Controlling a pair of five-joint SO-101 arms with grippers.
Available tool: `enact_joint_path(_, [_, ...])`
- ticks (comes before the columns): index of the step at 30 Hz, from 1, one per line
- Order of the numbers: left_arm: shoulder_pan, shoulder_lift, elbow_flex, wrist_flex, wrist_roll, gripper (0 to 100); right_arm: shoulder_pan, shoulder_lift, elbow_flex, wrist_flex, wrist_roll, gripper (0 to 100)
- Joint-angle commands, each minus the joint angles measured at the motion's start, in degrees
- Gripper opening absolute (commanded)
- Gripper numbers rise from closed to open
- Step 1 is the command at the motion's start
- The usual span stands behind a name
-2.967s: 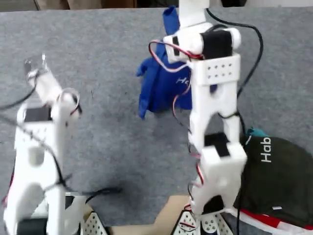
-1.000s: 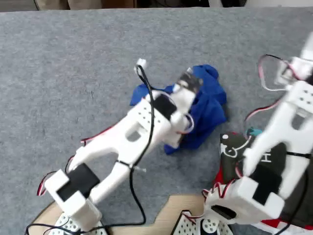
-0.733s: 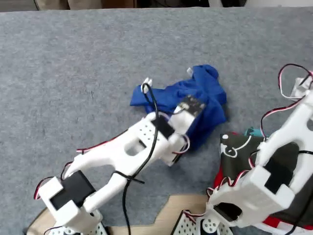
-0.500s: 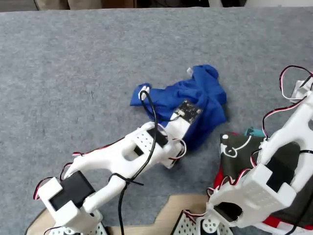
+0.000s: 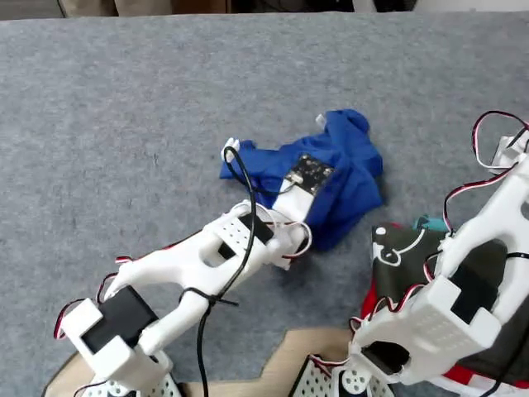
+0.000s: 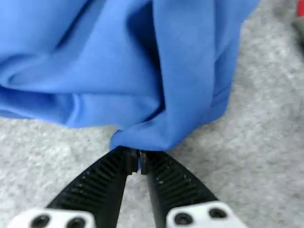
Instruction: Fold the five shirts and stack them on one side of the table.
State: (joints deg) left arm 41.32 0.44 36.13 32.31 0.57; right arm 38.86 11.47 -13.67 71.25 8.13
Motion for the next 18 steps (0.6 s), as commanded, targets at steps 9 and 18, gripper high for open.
enact_joint_path(9, [-10.8,-8.8,-13.7,24.9,-3.5,2,-1.5,-0.2,-2.3,2.4,0.2,35.7])
enact_joint_path(18, [-22.7,-29.3,-17.8,41.0,-13.1,2,-9.7,-0.2,-2.3,6.9,0.1,35.7])
